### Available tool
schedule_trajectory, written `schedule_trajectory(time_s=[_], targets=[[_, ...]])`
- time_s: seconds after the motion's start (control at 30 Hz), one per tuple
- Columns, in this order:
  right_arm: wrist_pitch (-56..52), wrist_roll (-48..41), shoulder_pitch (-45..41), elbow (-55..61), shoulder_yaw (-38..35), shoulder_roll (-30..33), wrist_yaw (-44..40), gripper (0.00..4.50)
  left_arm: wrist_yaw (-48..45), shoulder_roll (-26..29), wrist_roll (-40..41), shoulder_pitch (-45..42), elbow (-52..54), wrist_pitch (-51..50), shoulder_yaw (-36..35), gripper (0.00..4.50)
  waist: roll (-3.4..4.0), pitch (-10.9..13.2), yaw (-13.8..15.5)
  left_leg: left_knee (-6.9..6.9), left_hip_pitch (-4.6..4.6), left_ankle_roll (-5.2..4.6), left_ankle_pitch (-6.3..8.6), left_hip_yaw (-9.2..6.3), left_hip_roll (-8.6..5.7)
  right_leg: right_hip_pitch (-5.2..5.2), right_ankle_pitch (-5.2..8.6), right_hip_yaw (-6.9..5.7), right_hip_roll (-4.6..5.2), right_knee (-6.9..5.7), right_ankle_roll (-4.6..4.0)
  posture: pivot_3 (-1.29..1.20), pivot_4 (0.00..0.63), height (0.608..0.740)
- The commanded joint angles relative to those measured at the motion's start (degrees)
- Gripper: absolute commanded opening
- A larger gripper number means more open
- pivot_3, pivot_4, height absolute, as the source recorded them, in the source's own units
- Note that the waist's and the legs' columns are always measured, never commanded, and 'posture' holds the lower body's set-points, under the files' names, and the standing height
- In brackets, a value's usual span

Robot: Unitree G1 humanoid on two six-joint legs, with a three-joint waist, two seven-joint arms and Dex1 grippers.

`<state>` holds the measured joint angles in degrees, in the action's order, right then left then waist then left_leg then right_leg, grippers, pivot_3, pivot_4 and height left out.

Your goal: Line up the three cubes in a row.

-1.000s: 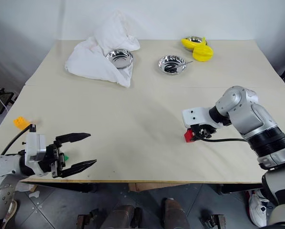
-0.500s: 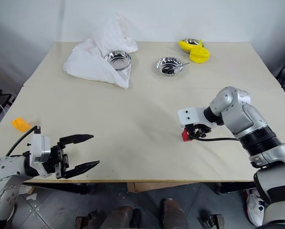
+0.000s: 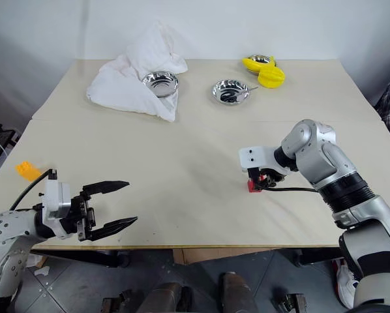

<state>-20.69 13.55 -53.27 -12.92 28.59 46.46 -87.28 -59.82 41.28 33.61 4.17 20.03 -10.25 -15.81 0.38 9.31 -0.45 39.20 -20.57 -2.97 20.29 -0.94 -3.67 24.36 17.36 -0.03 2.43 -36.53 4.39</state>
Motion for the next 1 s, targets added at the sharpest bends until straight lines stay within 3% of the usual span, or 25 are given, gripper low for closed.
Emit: schedule_trajectory(time_s=[0.03,0.27,0.57,0.83,0.93,1.0], targets=[[-1.6,0.8,0.6,0.3,0.2,-1.2,0.8,1.84,-0.1,0.2,0.0,-0.8,0.6,0.5,-0.1,4.50,-0.01,0.0,0.0,0.00,0.00,0.00,0.00,0.00,0.00,0.00,0.00,0.00,0.00,0.00,0.00,0.00,0.150,0.740],[-1.7,-1.1,-0.6,1.0,-1.5,-2.0,-0.2,4.09,0.0,0.3,0.2,-0.6,0.6,0.5,-0.4,4.50,0.16,0.1,0.3,-0.05,-0.45,0.04,-0.01,-0.01,-0.01,0.53,0.00,-0.03,0.00,-0.05,0.00,0.00,0.150,0.740],[-1.5,-5.0,-1.5,2.6,-4.8,1.1,-2.3,4.09,-0.5,0.6,0.5,0.0,0.1,0.6,-1.5,4.50,0.15,0.1,0.4,-0.05,-0.74,0.04,-0.02,-0.01,-0.03,0.84,0.00,-0.06,0.00,-0.09,0.00,0.00,0.150,0.740],[-6.5,-21.4,4.6,4.3,-18.0,5.5,-3.1,4.09,-1.9,2.1,0.4,-1.3,-1.9,0.8,-2.4,4.50,0.15,0.1,0.4,-0.05,-0.73,0.04,-0.02,-0.02,-0.02,0.77,0.00,-0.06,0.00,-0.01,0.00,0.00,0.150,0.740],[3.6,-26.0,9.6,-1.6,-25.5,6.6,-2.7,4.09,-2.2,2.6,0.5,0.0,-3.5,1.5,-5.2,4.50,0.14,0.1,0.4,-0.05,-0.72,0.04,-0.02,-0.02,-0.01,0.75,0.00,-0.06,0.00,-0.01,0.00,0.00,0.150,0.740],[14.1,-34.6,14.8,-6.1,-34.3,4.4,-4.4,4.09,-1.5,2.4,0.1,2.3,-7.1,2.7,-10.0,4.50,0.14,0.1,0.4,-0.06,-0.71,0.03,-0.01,-0.01,-0.01,0.73,0.00,-0.06,0.00,0.00,0.00,0.00,0.150,0.740]])
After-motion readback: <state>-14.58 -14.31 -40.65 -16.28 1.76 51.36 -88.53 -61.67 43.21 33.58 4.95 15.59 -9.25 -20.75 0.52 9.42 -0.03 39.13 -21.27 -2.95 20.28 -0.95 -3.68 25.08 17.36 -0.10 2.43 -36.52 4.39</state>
